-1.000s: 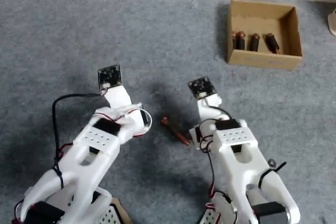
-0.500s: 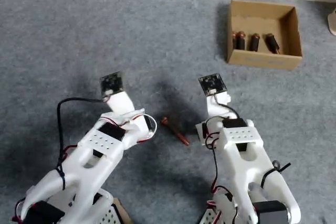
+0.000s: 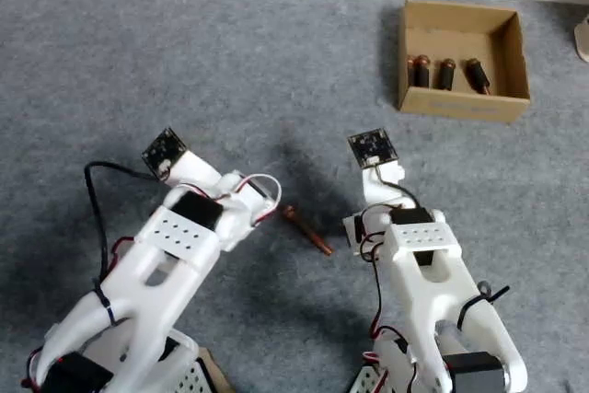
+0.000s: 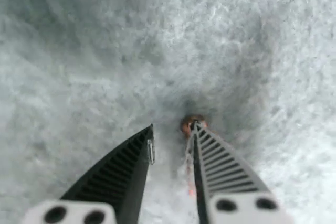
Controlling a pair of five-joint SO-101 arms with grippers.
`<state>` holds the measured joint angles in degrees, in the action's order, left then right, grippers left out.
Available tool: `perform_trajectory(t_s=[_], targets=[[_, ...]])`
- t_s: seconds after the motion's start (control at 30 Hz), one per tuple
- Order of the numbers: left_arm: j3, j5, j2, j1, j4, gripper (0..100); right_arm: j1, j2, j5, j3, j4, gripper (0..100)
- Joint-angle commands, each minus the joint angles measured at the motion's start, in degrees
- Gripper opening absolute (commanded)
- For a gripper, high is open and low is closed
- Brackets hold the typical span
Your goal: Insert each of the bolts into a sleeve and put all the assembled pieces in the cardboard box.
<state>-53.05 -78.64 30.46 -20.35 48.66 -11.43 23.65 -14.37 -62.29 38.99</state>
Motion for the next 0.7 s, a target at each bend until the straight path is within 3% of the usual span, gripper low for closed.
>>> perform_trajectory(t_s=[0.0,0.23,0.67], targets=[[2.95,-3.60,-0.04,-3.03,0.35,13,1.45,0.04,-1.41,-1.01,-1.10,0.5],[6.11,-4.31,-7.69,-4.18,0.44,13,1.45,0.04,-1.41,-2.42,-3.65,0.5],[24.57,-9.23,-30.81,-4.53,0.79,13,1.36,0.04,-1.49,-2.42,-3.82,0.5]])
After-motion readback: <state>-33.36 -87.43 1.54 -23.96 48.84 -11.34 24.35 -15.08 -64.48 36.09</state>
